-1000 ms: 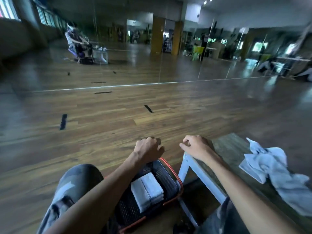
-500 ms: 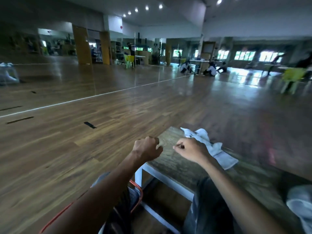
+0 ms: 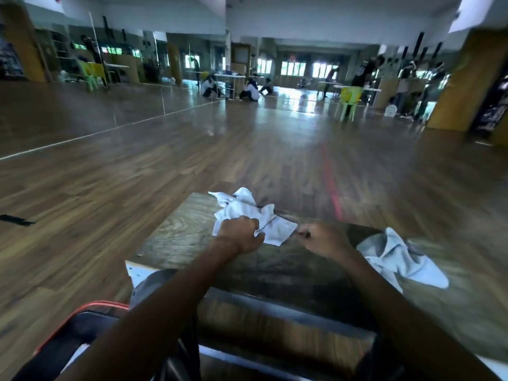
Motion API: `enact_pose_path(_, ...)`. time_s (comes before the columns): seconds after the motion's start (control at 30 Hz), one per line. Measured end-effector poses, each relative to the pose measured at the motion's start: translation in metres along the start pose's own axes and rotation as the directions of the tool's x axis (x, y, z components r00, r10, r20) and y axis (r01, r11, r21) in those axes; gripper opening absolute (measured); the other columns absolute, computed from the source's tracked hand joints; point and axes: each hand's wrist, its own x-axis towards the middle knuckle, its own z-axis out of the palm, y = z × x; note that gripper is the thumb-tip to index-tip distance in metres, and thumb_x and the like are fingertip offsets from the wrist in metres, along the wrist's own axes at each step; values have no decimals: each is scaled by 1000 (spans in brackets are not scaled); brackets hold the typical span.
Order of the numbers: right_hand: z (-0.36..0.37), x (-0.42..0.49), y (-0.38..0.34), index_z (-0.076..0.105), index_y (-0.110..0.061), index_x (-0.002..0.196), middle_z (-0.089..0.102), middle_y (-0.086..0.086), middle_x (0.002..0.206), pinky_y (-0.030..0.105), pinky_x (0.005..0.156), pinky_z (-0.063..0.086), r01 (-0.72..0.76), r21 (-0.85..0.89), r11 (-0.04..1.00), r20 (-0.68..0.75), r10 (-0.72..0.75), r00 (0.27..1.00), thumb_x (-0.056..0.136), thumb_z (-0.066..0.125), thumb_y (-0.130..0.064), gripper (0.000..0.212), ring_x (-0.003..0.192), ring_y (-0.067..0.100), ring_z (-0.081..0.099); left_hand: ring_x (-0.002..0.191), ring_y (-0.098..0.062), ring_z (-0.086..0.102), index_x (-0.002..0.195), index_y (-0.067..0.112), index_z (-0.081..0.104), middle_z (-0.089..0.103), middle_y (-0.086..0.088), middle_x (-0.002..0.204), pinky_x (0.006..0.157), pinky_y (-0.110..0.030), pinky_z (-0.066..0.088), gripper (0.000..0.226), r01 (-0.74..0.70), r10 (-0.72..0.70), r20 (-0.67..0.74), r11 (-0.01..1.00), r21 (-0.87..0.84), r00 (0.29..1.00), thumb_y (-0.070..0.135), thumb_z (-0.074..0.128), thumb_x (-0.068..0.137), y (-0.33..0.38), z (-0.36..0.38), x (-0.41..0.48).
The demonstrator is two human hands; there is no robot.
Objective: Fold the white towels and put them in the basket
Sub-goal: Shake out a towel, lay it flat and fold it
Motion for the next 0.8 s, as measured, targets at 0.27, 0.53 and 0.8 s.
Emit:
enact_pose_path(0.27,59,33,32,59,-15,84,62,2,86,28,67,40,-38,24,999,122,34,992,83,49,-35,23,79,17,57,120,-22,51,121,23,56,56,1,128,94,-39,42,36,-35,30,92,998,50,995,40,48,90,-19,60,37)
enact_pose_path(0.53,129,77,36,43,-23,137,47,0,142,38,104,27,43,-106,993,147,-28,989,92,43,-33,46,129,21,43,142,-16,24,143,23,37,27,0,155,109,-38,24,50,-157,149,123,986,54,981,33,43,94,-33,112,79)
enact_pose_path(0.8,163,89,58,22,-24,149,20,-6,157,44,114,12,138,-146,980,219,-104,970,97,16,-41,56,145,11,15,146,-13,6,151,18,15,11,2,160,113,-47,3,59,-51,46,175,998,22,983,42,29,99,-24,154,88)
